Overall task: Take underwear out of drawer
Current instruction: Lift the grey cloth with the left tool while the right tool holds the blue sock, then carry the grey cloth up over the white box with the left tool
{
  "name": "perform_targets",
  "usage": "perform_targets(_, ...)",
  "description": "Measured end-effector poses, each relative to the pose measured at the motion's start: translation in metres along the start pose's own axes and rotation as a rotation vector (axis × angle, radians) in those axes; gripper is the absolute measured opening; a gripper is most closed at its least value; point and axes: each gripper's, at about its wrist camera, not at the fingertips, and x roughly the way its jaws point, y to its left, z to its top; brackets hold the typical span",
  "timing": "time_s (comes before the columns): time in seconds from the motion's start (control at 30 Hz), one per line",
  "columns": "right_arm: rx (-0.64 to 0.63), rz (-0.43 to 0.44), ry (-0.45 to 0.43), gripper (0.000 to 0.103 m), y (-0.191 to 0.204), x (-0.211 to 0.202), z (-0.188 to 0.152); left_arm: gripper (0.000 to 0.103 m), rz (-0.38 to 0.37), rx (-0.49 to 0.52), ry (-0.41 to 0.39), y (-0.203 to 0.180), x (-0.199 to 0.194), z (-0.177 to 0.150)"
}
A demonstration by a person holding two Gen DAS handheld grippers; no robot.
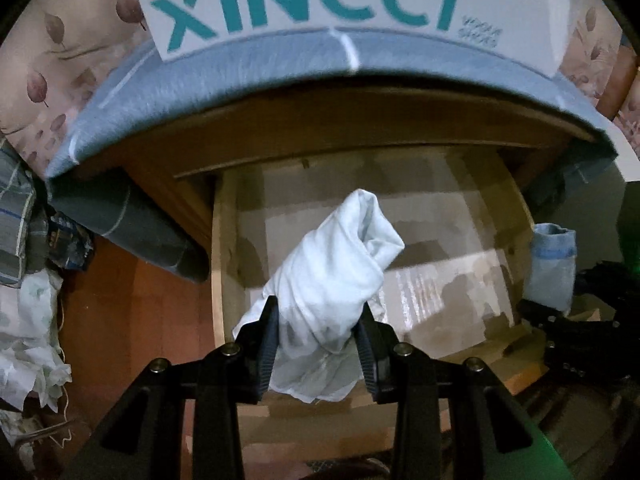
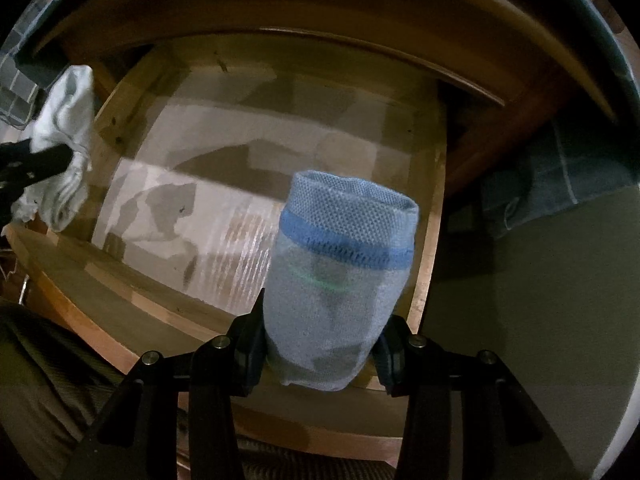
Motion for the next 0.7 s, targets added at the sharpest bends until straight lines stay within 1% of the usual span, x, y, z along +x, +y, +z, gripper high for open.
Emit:
perform_targets(0.07, -0.006, -0.004, 0.0, 0.041, 0.001, 0.0, 0.001, 0.036, 0.014, 0.011, -0.024, -0.01, -0.004, -0.002)
perform_targets(0.2, -0.004, -0.003, -0.003, 0.041, 0.0, -0.001, 0.0, 0.036, 0.016, 0.001, -0.064, -0.011, -0.022, 0.0)
perform_targets(0.33, -0.001, 0.003, -0.004, 0.041, -0.002, 0.0, 0.0, 0.036, 0.041, 0.008, -0.114, -0.015, -0.042, 0.003)
perform_targets(0.53, 0.002, 0.012, -0.004, 0.041, -0.002, 0.0, 0.0, 0.036, 0.018, 0.014, -0.17, -0.018, -0.079, 0.009)
perform_targets(0.7, 0.003, 0.007, -0.002, 0.041, 0.0, -0.001, 0.0, 0.036, -0.027, 0.0, -0.235, -0.013, -0.121, 0.022)
